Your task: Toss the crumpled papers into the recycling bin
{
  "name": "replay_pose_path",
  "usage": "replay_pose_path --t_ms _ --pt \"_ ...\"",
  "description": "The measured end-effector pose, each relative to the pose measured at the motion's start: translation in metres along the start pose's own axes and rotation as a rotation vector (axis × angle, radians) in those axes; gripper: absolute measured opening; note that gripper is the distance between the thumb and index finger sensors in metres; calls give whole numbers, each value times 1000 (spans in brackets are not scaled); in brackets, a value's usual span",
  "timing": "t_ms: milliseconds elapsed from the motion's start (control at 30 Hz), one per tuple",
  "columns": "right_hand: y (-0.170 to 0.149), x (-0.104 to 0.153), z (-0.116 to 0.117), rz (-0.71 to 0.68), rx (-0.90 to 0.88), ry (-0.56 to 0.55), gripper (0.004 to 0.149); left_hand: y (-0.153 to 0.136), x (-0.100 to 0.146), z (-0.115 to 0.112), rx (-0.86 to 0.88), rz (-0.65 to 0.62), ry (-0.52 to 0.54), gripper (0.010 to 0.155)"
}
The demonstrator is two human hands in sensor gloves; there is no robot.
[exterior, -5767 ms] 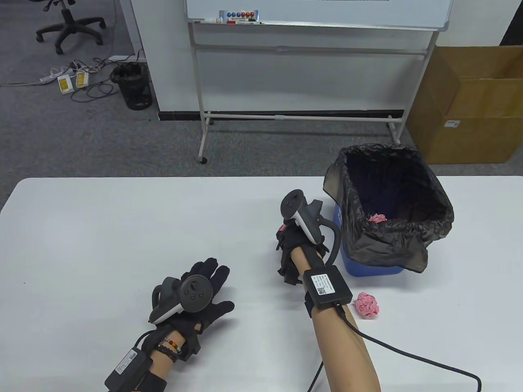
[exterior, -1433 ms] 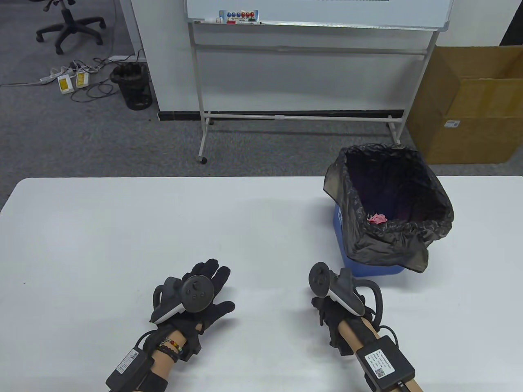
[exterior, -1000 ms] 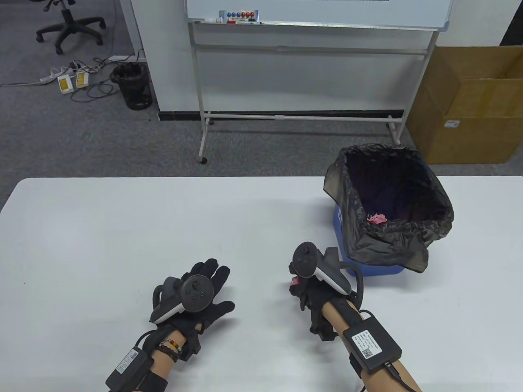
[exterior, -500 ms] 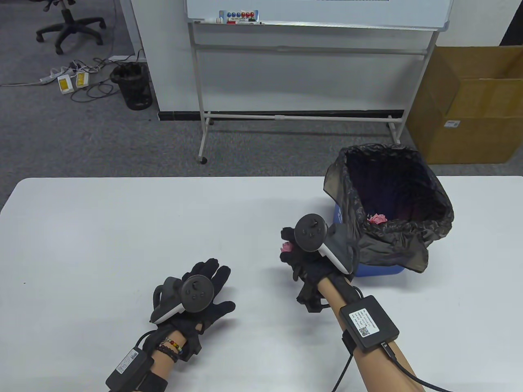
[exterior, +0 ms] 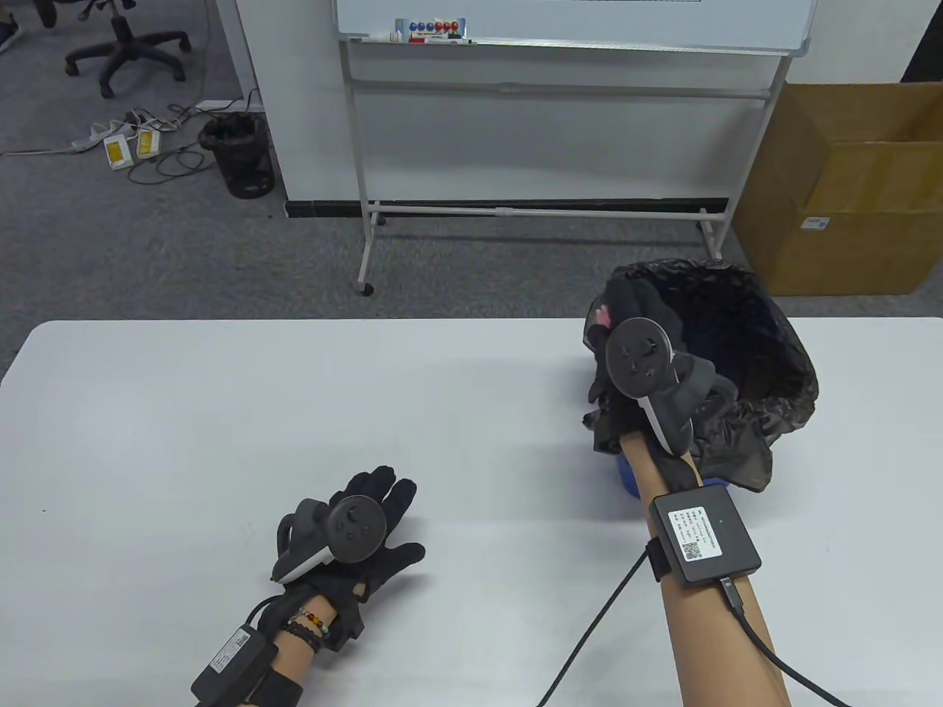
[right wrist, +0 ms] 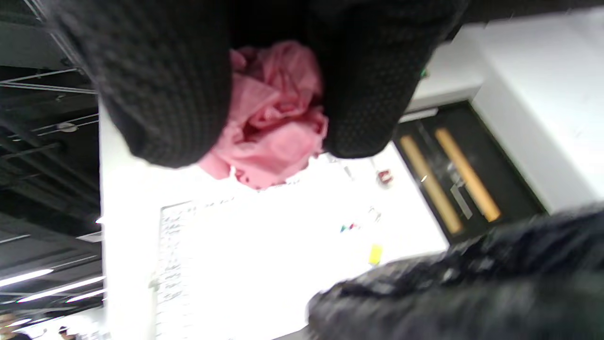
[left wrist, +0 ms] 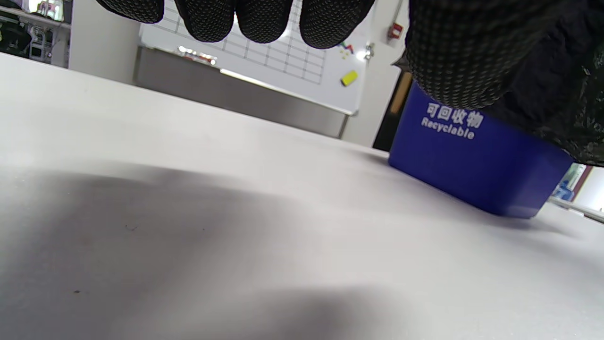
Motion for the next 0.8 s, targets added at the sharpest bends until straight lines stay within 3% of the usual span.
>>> replay_pose_path --t_ms 133,200,300,533,800 --pt "-24 -7 3 91 83 -9 68 1 -1 -1 -5 -2 -6 86" --pt "-36 -8 12 142 115 132 85 2 -1 -1 -6 -3 -7 86" --pt "-40 -3 16 116 117 218 89 2 -1 -1 -9 -4 -6 86" --pt "-14 18 12 -38 39 315 88 1 -1 -1 -7 0 -3 86" --pt "38 69 17 -261 -25 430 86 0 0 0 -4 1 5 86"
Point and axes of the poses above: the tracker on the back of each hand, its own y axis roughly to the thumb side, its own x axis roughly from the fingertips to the wrist, z = x × y, the point moved 1 cm from there along -x, roughly from the wrist to the fingertips, and after that the axes turned 4 degrees about -z, right-handed, at the moved point
